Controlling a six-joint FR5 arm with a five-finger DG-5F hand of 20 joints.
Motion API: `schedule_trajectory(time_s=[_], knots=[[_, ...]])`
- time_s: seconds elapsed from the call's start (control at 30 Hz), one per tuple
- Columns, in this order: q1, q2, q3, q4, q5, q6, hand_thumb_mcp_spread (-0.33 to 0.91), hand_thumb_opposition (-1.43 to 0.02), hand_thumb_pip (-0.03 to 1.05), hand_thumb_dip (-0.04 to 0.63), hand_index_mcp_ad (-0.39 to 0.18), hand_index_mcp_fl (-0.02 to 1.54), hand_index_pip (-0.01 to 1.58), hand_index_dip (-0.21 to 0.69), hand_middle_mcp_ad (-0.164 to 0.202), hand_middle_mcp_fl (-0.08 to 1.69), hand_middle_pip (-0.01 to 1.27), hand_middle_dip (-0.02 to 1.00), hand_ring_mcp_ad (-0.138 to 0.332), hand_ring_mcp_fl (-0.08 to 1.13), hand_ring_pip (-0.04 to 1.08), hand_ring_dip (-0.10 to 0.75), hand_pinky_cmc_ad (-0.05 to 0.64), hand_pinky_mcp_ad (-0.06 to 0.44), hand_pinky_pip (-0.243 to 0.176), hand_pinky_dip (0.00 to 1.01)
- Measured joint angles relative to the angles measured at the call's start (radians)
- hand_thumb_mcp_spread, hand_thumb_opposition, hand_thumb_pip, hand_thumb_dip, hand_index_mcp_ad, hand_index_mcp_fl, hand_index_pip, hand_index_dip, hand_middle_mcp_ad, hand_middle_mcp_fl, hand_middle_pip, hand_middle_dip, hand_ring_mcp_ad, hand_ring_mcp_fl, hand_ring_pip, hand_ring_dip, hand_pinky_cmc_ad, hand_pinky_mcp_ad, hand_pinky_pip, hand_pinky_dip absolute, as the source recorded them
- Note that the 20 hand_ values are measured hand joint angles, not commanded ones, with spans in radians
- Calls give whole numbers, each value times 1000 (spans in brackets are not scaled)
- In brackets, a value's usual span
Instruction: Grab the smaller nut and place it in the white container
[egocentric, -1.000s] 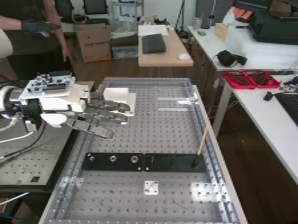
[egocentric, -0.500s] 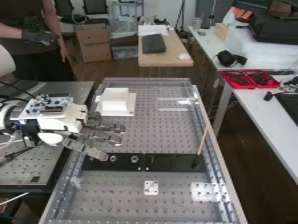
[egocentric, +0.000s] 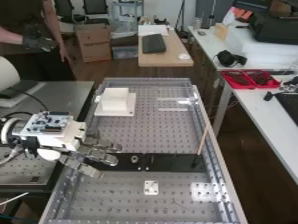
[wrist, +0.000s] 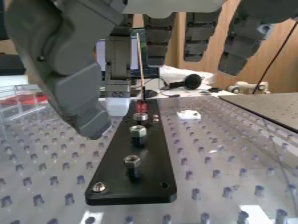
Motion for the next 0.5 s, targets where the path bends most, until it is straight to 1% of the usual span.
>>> schedule_trajectory(time_s=[0.33, 0.37, 0.4, 0.5], knots=[[-8, -28, -11, 45, 9, -16, 379, -860, 754, 236, -152, 7, 1552, 202, 33, 3, 129, 202, 147, 0, 79, 86, 379, 295, -58, 176], [-11, -31, -12, 52, 11, -15, 382, -860, 754, 236, -152, 7, 1552, 204, 33, 0, 129, 202, 147, 0, 79, 86, 379, 295, -56, 176], [-14, -34, -13, 56, 11, -18, 382, -860, 754, 236, -152, 7, 1552, 204, 33, 0, 133, 204, 147, 0, 79, 86, 379, 295, -44, 180], [-17, -37, -13, 60, 7, -28, 382, -859, 754, 236, -152, 7, 1552, 204, 33, 0, 133, 204, 147, 0, 79, 86, 380, 295, -42, 180]])
